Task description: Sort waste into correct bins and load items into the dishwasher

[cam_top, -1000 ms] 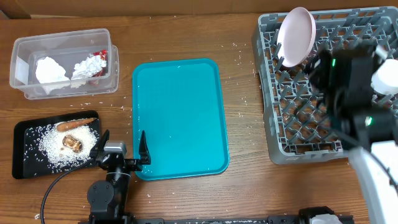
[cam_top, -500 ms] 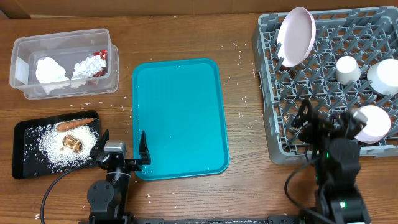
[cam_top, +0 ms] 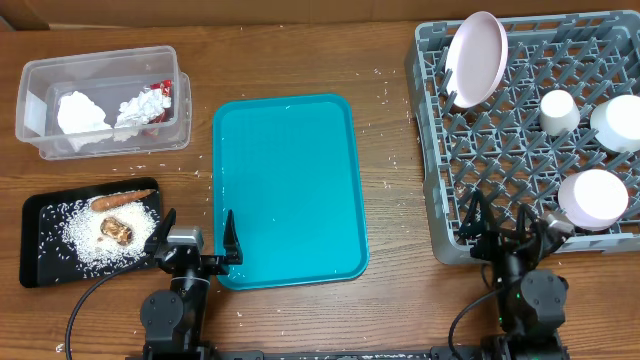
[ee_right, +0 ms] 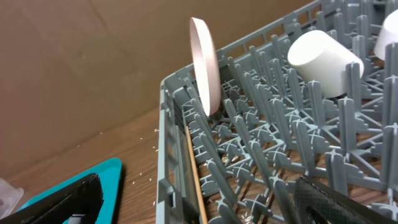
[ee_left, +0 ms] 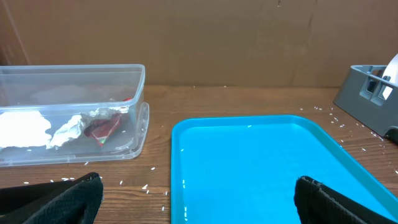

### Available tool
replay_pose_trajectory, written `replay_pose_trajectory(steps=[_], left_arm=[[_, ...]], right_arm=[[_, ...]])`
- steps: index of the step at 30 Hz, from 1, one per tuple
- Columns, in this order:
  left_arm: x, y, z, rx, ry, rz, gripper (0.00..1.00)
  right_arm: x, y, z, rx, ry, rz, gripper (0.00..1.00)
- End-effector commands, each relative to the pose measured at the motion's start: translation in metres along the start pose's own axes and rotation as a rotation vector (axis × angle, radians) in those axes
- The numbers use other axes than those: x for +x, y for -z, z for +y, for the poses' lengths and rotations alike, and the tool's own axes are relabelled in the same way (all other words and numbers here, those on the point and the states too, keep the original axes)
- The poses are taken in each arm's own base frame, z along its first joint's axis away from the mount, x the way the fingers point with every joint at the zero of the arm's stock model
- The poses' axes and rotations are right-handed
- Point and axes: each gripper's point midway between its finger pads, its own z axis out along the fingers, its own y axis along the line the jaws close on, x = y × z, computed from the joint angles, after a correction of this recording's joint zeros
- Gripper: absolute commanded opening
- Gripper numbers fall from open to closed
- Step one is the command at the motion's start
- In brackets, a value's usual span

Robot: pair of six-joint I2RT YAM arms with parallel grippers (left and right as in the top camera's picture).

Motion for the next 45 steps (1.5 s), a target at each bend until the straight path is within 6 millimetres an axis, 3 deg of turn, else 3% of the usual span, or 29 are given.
replay_pose_trajectory(steps=[1,10,17,45], left_arm=[[0.000,0.000,0.001,-0.008,-0.020,-0.007,1.00],[0.000,0.000,0.001,-0.008,-0.020,-0.007,1.00],[0.000,0.000,0.001,-0.008,-0.020,-0.007,1.00],[0.000,0.000,0.001,-0.008,-0.020,-0.007,1.00]], right_arm=[[0.003,0.002,0.002,-0.032,0.024,-0.027,1.00],[-0.004,0.006,0.017,-0.135,0.079,-0.105,1.00],[0.004,0.009,0.035,-0.238,0.288,-0.084,1.00],[0.010,0.007,0.027,-0.197,0.329,-0.065,1.00]])
